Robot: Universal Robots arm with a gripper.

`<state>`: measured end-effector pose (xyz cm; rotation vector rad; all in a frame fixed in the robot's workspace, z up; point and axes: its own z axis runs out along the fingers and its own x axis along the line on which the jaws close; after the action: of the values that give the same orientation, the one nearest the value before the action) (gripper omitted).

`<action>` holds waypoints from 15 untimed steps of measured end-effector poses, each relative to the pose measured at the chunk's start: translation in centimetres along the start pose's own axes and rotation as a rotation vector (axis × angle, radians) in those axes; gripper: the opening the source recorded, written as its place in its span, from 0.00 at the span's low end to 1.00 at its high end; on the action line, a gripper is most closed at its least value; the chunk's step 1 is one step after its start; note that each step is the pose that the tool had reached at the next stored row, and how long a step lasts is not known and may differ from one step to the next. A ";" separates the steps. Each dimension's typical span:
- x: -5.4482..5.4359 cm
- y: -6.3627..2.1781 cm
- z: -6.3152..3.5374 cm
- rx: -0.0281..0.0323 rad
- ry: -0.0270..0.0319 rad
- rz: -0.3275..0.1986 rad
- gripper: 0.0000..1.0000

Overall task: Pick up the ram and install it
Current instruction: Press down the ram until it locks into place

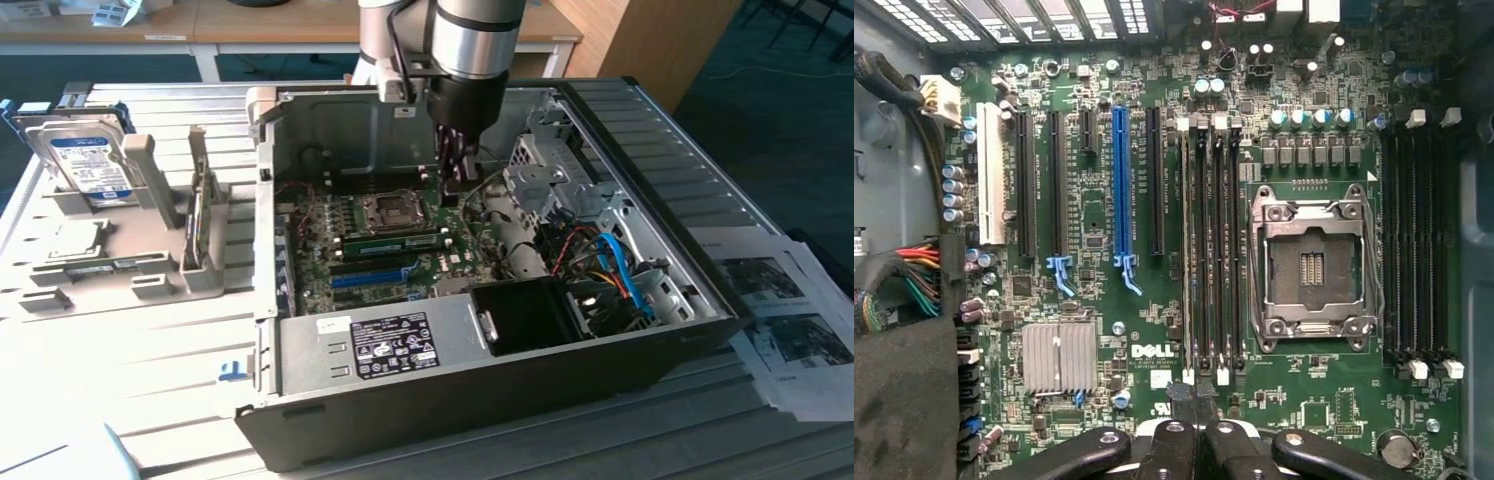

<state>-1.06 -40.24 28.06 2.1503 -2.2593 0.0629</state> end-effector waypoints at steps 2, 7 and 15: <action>0.0 0.00 0.13 0.0001 -0.0001 0.000 0.10; 0.0 0.01 0.46 0.0000 0.0000 0.000 0.10; 0.0 0.01 1.00 0.0001 -0.0001 0.000 0.10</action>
<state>-1.06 -40.24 27.06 2.1504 -2.2594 0.0629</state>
